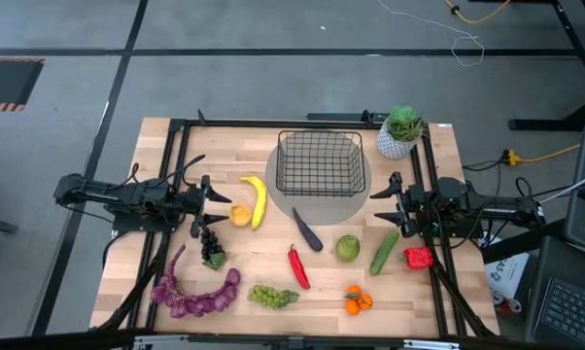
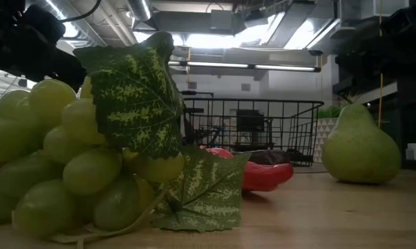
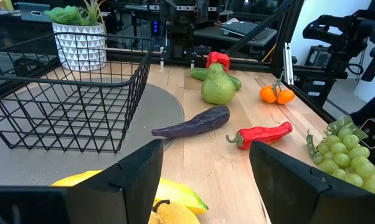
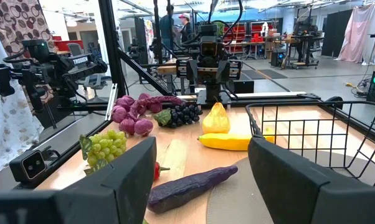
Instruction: Build produce basket
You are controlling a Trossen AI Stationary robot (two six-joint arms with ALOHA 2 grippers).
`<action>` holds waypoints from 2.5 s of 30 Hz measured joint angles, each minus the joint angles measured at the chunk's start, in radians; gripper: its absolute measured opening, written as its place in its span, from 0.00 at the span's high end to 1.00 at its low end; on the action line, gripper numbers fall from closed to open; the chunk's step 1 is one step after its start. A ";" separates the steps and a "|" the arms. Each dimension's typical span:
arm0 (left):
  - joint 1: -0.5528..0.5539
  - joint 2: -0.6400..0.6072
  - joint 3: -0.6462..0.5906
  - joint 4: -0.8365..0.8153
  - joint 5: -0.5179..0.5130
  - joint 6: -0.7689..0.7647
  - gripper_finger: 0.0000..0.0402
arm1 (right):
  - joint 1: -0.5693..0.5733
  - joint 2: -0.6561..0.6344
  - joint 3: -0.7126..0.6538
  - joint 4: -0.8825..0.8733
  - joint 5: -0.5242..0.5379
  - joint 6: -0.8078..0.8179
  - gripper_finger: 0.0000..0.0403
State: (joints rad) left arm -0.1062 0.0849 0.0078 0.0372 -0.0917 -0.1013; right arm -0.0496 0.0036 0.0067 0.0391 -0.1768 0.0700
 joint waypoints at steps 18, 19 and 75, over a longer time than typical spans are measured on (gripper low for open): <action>0.000 0.000 0.000 0.000 0.000 0.000 0.41 | 0.000 0.000 0.000 0.000 0.000 0.000 0.37; 0.000 0.000 0.000 0.000 0.000 0.000 0.41 | 0.000 0.000 0.000 0.000 0.000 0.000 0.37; 0.000 0.000 0.000 0.249 -0.110 -0.167 0.41 | 0.000 0.000 0.000 0.000 0.000 0.000 0.37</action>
State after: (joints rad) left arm -0.1059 0.0850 0.0076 0.2857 -0.2016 -0.2680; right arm -0.0498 0.0036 0.0068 0.0393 -0.1767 0.0700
